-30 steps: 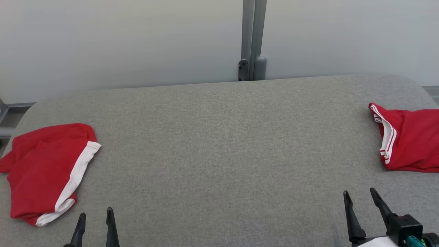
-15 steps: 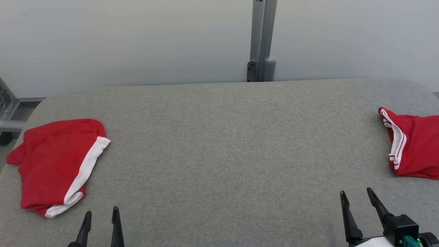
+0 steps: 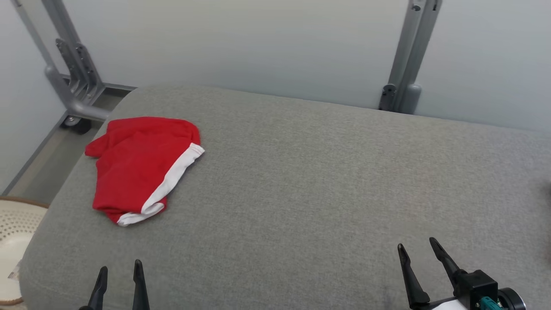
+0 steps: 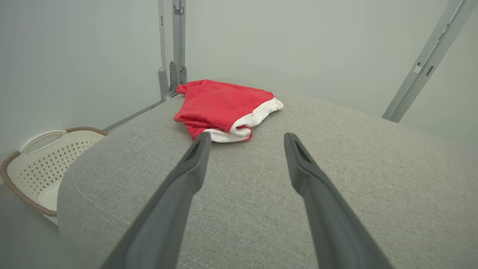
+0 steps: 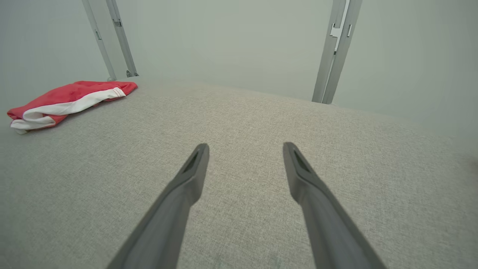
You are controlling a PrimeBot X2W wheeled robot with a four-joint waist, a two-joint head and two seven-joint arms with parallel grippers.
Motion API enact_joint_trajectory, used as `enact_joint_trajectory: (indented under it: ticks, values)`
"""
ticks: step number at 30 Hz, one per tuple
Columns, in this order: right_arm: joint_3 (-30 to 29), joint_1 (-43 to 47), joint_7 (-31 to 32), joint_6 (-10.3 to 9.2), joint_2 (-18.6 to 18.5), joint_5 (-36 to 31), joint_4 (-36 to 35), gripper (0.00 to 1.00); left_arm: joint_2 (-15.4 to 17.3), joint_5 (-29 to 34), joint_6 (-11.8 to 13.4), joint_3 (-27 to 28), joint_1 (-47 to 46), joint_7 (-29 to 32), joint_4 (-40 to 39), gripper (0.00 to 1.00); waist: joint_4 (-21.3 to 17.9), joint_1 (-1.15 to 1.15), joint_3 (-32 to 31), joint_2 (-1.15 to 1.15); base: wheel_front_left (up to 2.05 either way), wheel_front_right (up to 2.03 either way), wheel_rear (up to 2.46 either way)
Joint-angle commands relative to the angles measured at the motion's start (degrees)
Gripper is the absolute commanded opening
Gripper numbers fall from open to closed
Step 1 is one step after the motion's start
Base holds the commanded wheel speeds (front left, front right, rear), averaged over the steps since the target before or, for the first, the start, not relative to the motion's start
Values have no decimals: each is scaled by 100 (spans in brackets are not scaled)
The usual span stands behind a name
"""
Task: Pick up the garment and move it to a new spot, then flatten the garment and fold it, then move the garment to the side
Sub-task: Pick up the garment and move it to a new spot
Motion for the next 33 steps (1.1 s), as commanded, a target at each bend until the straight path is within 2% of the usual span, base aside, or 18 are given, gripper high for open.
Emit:
enact_joint_trajectory:
  ticks: [1, 6, 10, 16, 22, 24, 26, 28, 33]
  values:
    - [-6, -45, -16, -8, -14, -2, 22, 100, 8, -54, -6, 8, 42, -16, -32, 100, 429, 0, 44, 0, 0, 0, 0]
    - [-46, -112, -16, -8, -17, -68, 38, 100, 8, -150, -30, 8, -155, -15, -70, 100, 511, 0, 209, 0, 0, 0, 0]
    - [-48, -437, -16, -8, -214, -134, -108, 100, 6, -454, -80, -61, -647, -16, 88, 100, 424, 0, 814, 0, 0, 0, 0]
    - [-13, -1130, -16, -8, -693, -220, -290, 100, 20, -723, -162, -242, -1977, -9, 1020, 100, 277, 0, 1939, 0, 0, 0, 0]
    - [18, -1710, -16, -8, -982, -239, -411, 100, 191, -934, -192, -329, -3324, -8, 1985, 100, 137, 0, 2799, 0, 0, 0, 0]
    - [69, -1852, -16, -8, -1037, -249, -434, 100, 260, -1153, -194, -489, -3743, 35, 2406, 100, 74, 0, 3006, 0, 0, 0, 0]
    - [114, -1969, -16, -8, -1057, -234, -446, 100, 248, -1650, -195, -549, -4048, 178, 2776, 100, 16, 0, 3136, 0, 0, 0, 0]
    - [164, -2072, -16, -8, -1050, -207, -437, 100, 409, -1981, -192, -573, -4268, 419, 3245, 100, -57, 0, 3227, 0, 0, 0, 0]
    - [196, -2164, -16, -8, -936, -162, -408, 100, 649, -2451, -193, -643, -4695, 809, 4175, 100, -256, 0, 3224, 0, 0, 0, 0]
